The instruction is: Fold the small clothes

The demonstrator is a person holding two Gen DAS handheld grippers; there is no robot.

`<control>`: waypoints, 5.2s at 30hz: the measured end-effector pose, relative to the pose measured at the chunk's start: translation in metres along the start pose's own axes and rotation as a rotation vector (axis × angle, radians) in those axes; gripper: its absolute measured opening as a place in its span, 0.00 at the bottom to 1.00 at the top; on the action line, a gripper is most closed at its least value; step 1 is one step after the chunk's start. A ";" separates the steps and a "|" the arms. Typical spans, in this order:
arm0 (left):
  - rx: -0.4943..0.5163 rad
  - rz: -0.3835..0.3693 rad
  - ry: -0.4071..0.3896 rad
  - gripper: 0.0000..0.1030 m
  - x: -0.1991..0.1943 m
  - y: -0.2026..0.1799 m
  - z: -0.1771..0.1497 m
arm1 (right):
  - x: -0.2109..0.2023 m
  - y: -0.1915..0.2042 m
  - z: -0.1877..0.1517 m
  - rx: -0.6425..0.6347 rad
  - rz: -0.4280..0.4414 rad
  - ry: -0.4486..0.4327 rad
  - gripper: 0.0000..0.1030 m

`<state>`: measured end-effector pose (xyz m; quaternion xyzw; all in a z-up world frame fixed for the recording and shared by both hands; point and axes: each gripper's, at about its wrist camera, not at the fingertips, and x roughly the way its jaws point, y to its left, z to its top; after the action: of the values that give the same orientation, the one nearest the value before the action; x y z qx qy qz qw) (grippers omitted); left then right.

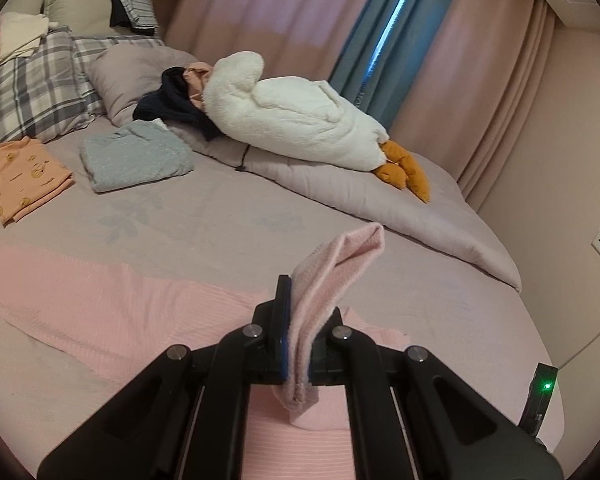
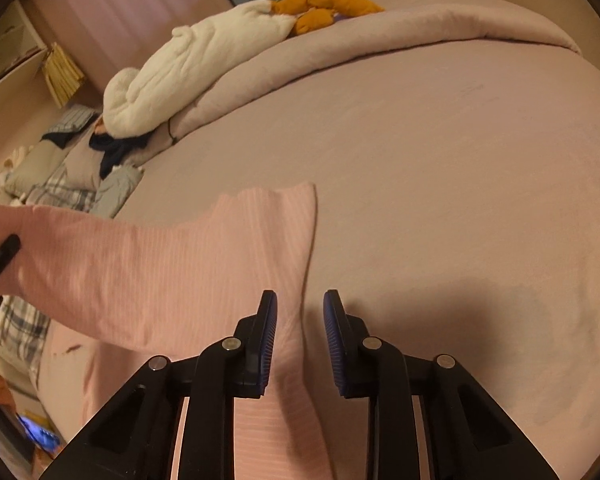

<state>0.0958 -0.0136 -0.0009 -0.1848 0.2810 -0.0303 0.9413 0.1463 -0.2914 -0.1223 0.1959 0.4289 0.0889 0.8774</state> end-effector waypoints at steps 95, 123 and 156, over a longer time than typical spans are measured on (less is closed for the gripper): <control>-0.120 0.217 0.305 0.15 0.073 0.153 -0.065 | 0.035 0.020 -0.010 -0.135 -0.151 0.123 0.26; -0.370 0.253 -0.042 0.97 -0.074 0.250 0.027 | -0.079 0.045 -0.010 -0.057 -0.066 -0.145 0.91; -0.936 0.252 -0.002 0.08 -0.041 0.434 -0.028 | -0.115 0.138 -0.053 -0.066 -0.124 -0.340 0.95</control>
<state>0.0256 0.3868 -0.1597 -0.5531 0.2839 0.2138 0.7535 0.0351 -0.1895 -0.0112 0.1523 0.2825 0.0144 0.9470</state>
